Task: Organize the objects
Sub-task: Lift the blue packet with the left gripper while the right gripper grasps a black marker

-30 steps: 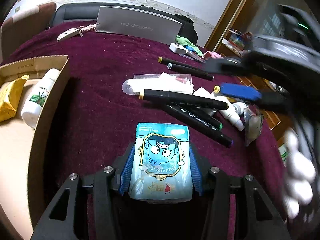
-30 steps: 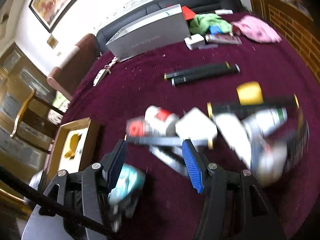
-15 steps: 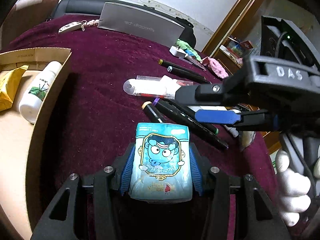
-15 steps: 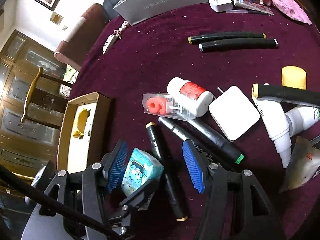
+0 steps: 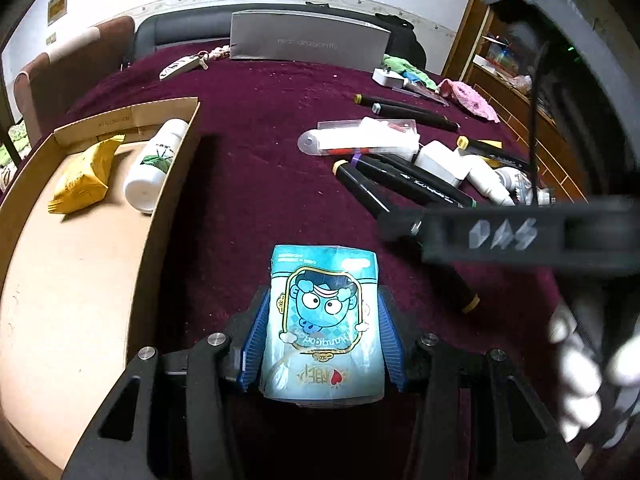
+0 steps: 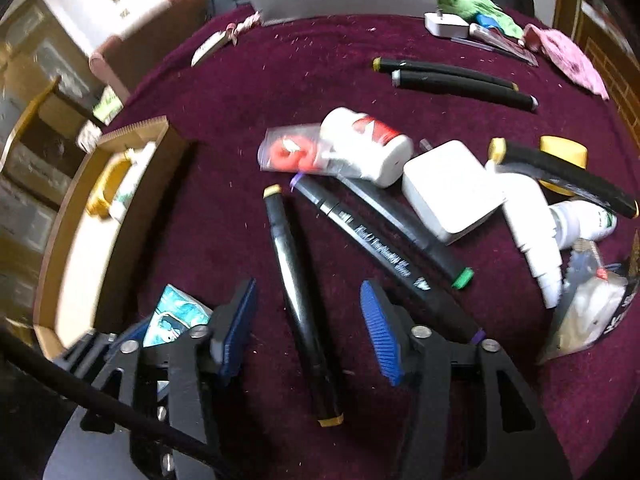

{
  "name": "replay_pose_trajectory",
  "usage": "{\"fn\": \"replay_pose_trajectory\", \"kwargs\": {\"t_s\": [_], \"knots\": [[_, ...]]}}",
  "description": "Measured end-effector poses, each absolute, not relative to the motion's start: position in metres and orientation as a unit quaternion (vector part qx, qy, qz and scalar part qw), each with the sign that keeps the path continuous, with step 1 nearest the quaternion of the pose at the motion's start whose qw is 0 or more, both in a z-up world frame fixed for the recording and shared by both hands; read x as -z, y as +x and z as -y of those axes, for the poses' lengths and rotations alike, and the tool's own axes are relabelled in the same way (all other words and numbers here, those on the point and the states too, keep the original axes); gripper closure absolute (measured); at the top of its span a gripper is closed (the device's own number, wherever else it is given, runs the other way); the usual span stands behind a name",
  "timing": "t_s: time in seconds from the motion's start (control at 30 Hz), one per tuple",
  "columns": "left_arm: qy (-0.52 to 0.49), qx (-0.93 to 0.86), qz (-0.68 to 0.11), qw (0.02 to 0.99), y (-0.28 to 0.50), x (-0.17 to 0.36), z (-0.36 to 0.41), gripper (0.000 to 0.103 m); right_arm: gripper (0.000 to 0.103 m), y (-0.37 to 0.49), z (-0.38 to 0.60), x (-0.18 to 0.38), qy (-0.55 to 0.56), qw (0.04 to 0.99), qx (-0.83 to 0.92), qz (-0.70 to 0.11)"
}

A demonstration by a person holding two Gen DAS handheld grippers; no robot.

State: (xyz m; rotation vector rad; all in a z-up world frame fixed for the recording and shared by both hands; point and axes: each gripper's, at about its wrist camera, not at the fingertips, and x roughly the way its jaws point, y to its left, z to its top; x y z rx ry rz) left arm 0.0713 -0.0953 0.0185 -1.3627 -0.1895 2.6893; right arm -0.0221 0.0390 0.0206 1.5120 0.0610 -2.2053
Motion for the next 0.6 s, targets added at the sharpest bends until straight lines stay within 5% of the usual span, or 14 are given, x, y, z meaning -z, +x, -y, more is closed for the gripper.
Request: {"fn": "replay_pose_trajectory", "kwargs": {"t_s": [0.2,0.37,0.43,0.47,0.6], "knots": [[-0.454,-0.887,0.047,0.067,0.067,-0.018,0.085,0.038,0.061,-0.014,-0.015,-0.019,0.527,0.215,0.818,-0.084],[-0.456,-0.887,0.04,0.068,0.065,-0.018,0.081,0.038,0.067,-0.01,-0.005,-0.017,0.515,0.196,0.826,-0.117],[-0.454,-0.887,0.042,0.072,0.065,-0.019,0.082,0.046,0.081,-0.01,-0.01,-0.017,0.514,0.19,0.828,-0.117],[-0.452,-0.888,0.042,0.076,0.066,-0.02,0.082,0.061,0.088,-0.01,-0.009,-0.016,0.515,0.187,0.828,-0.118],[-0.45,-0.885,0.056,0.103,0.069,-0.021,0.082,0.067,0.091,-0.004,-0.018,-0.017,0.521,0.185,0.827,-0.105]]}}
